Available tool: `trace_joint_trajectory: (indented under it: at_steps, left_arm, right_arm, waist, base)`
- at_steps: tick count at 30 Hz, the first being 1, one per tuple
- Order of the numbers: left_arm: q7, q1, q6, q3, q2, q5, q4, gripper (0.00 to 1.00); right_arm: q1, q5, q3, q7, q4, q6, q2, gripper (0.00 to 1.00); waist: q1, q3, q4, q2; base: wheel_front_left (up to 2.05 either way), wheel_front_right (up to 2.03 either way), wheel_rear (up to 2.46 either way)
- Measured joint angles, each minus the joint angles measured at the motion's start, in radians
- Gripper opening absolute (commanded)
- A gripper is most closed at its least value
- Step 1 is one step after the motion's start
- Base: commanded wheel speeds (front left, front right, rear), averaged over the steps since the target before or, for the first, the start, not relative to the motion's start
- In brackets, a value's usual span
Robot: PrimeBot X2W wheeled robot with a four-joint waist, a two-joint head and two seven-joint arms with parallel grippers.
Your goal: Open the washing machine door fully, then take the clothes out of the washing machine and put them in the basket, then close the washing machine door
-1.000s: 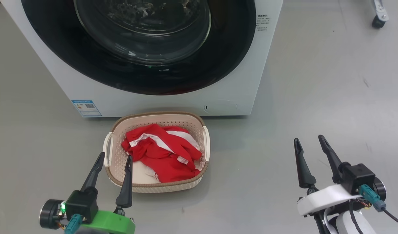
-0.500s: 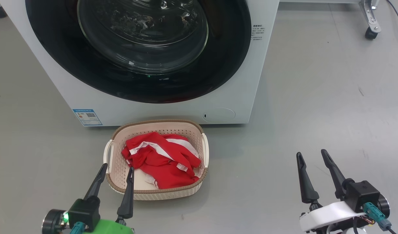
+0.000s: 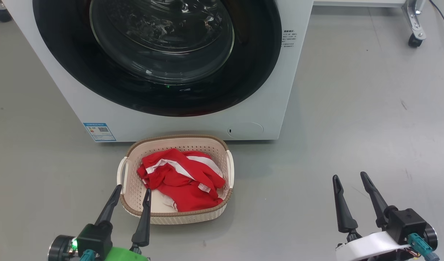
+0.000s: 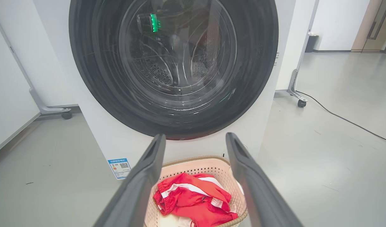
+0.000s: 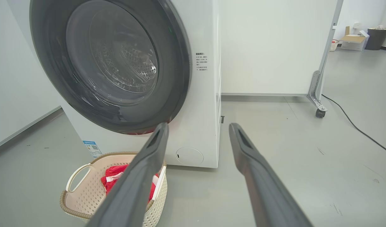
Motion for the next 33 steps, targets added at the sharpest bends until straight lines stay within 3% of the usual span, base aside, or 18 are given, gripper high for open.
trace_joint_trajectory:
  at_steps: [33]
  left_arm:
    - [0.000, 0.000, -0.001, 0.001, 0.000, 0.000, 0.001, 1.00]
  right_arm:
    - [0.037, -0.006, -0.005, 0.000, -0.027, -0.016, 0.013, 1.00]
  waist:
    - [0.0000, 0.001, -0.013, 0.0000]
  base:
    - [0.00, 0.00, 0.00]
